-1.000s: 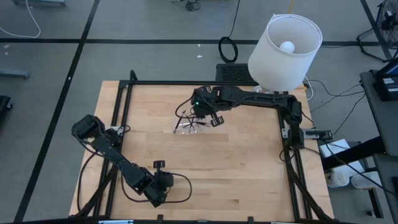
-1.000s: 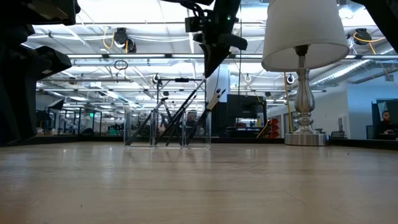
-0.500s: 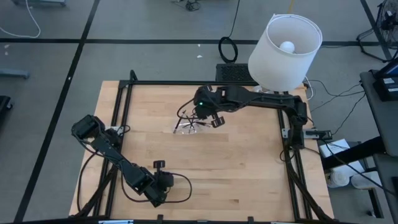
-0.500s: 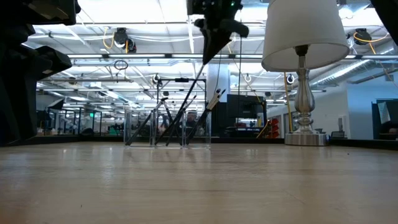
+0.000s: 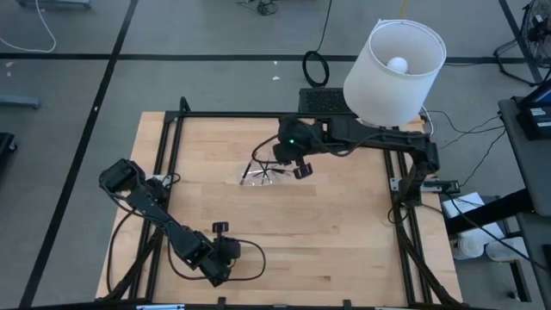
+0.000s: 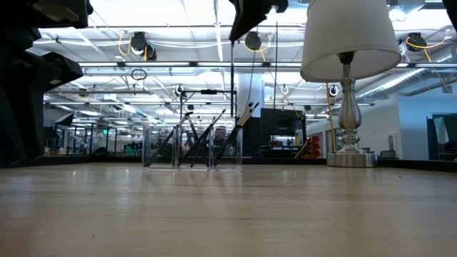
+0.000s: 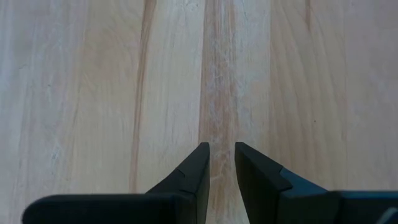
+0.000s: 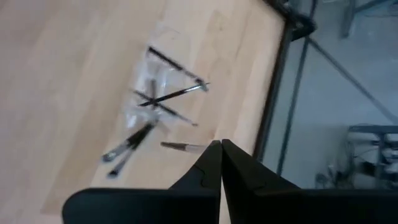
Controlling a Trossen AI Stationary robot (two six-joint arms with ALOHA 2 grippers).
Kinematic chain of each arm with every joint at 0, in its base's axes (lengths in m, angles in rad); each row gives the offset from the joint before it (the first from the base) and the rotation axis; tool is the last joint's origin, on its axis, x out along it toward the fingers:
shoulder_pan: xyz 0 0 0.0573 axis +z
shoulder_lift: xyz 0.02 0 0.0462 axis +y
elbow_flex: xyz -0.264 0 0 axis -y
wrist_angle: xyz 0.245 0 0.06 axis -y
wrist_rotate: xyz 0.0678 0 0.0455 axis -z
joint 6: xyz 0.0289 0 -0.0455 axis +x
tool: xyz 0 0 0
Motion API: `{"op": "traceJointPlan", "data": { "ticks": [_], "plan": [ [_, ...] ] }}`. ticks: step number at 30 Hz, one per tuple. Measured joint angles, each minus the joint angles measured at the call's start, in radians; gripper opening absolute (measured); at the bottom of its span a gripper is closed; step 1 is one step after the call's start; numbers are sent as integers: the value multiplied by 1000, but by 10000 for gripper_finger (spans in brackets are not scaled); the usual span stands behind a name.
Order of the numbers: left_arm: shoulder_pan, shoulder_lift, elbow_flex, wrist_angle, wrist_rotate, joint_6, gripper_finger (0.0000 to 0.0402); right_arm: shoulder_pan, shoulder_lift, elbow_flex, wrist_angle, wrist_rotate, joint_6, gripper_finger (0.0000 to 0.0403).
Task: Put items in baskets/containers
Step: Put the black eyeshadow brush into the transparent organizer, then return to Home Position
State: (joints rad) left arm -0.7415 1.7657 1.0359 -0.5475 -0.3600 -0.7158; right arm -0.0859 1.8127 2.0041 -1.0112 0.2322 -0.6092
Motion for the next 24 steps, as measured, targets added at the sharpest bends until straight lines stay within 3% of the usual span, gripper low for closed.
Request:
{"op": "traceJointPlan", "data": {
  "ticks": [21,24],
  "plan": [
    [0,0,0,1,-25,0,85,32,-25,-2,32,-30,108,0],
    [0,0,0,1,-80,0,85,31,-25,-11,5,-147,184,0]
  ]
}}
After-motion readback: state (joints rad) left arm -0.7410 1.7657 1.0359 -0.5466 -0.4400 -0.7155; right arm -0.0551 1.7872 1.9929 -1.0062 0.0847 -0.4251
